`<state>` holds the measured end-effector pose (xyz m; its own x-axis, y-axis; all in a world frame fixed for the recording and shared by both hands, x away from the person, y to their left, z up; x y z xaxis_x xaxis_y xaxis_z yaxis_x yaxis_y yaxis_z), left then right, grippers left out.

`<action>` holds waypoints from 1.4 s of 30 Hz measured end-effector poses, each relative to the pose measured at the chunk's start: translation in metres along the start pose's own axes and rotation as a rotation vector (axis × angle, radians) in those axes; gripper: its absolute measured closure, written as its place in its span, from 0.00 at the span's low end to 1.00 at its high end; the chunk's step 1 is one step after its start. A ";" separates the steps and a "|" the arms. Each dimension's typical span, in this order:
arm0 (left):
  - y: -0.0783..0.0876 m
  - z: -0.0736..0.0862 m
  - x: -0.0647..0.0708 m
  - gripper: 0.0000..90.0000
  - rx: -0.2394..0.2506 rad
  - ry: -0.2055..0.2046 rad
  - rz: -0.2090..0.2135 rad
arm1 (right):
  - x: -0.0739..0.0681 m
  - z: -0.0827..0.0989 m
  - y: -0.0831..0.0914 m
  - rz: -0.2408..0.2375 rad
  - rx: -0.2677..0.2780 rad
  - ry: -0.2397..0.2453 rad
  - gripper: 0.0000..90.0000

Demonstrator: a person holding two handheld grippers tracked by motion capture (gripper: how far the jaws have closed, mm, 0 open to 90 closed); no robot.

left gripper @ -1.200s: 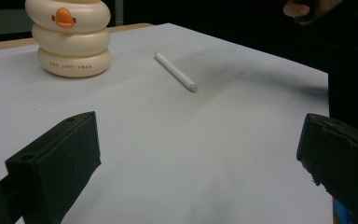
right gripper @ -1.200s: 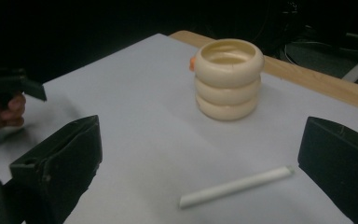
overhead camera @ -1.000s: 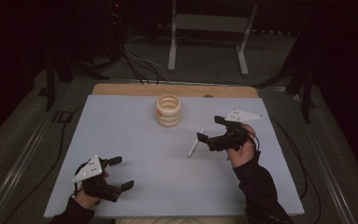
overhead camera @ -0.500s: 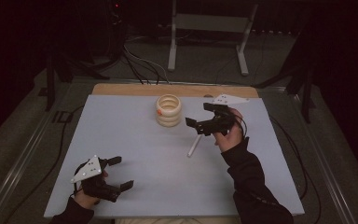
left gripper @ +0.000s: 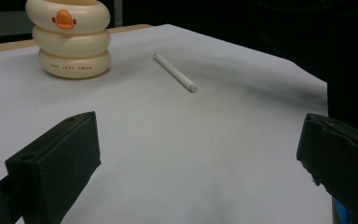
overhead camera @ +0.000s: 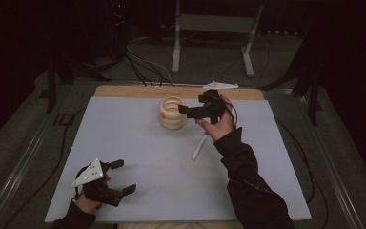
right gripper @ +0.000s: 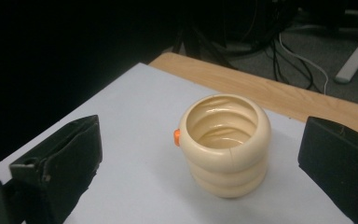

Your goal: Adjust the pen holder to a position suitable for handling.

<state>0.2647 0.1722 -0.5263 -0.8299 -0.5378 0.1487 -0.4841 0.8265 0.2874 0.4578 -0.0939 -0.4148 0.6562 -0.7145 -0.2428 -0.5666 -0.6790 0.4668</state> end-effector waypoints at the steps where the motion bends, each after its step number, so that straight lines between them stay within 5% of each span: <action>1: 0.000 0.000 0.000 0.00 -0.001 -0.001 0.001 | 0.000 0.000 0.000 0.000 0.000 0.000 0.00; 13: -0.001 0.000 0.000 0.00 -0.004 -0.008 0.002 | 0.017 -0.005 -0.044 0.043 -0.092 -0.058 0.00; 19: 0.000 0.000 0.001 0.00 -0.002 -0.006 0.003 | 0.030 -0.001 -0.060 0.081 -0.136 -0.107 0.08; 33: 0.000 0.000 0.000 0.00 0.004 -0.004 -0.001 | 0.052 0.011 -0.090 0.206 -0.253 -0.182 0.47; 42: 0.000 0.000 0.000 0.00 0.005 -0.007 -0.001 | 0.052 0.018 -0.105 0.260 -0.312 -0.193 0.61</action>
<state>0.2643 0.1722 -0.5262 -0.8312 -0.5375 0.1422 -0.4864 0.8268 0.2825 0.5430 -0.0629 -0.4919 0.3903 -0.8931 -0.2237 -0.5037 -0.4105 0.7601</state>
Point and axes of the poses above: each handheld gripper's, and its own axes: y roughly backward along the jaws, z roughly out of its underside, x roughly to its right, the point moved 6 cm from there along -y, roughly forward along the jaws
